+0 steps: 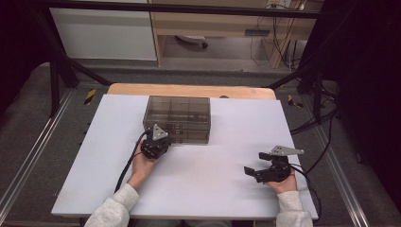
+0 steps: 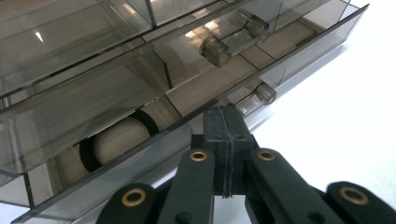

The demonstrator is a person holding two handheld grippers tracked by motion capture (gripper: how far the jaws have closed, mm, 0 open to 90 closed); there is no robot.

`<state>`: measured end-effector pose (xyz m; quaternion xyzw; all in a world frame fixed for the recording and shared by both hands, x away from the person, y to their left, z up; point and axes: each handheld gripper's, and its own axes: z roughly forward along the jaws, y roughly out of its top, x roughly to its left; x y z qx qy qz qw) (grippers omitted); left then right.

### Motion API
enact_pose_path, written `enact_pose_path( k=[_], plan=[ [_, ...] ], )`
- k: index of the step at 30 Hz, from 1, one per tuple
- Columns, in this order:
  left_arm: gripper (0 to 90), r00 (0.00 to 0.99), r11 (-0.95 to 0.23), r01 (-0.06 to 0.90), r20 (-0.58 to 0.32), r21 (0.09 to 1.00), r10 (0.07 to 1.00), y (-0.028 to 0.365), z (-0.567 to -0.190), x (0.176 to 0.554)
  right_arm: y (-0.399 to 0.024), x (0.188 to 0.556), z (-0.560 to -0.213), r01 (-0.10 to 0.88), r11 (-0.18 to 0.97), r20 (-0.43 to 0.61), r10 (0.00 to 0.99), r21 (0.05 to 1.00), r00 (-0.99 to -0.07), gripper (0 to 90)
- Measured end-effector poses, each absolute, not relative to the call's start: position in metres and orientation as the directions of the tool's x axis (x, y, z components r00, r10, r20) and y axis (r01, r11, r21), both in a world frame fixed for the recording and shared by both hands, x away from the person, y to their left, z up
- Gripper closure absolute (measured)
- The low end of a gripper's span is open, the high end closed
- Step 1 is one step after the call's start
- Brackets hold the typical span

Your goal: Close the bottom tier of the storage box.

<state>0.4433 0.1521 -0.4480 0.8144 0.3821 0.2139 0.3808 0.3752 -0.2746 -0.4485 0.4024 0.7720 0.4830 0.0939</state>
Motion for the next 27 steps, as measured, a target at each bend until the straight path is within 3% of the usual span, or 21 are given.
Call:
enact_pose_path(
  k=[27],
  plan=[
    [89.5,0.609,-0.416,0.457,0.065,0.786,0.791,0.1537,-0.4485,0.4507,-0.2748,0.3751,-0.4481,0.531,0.207,0.246,0.712,0.822,-0.658,0.3]
  ],
)
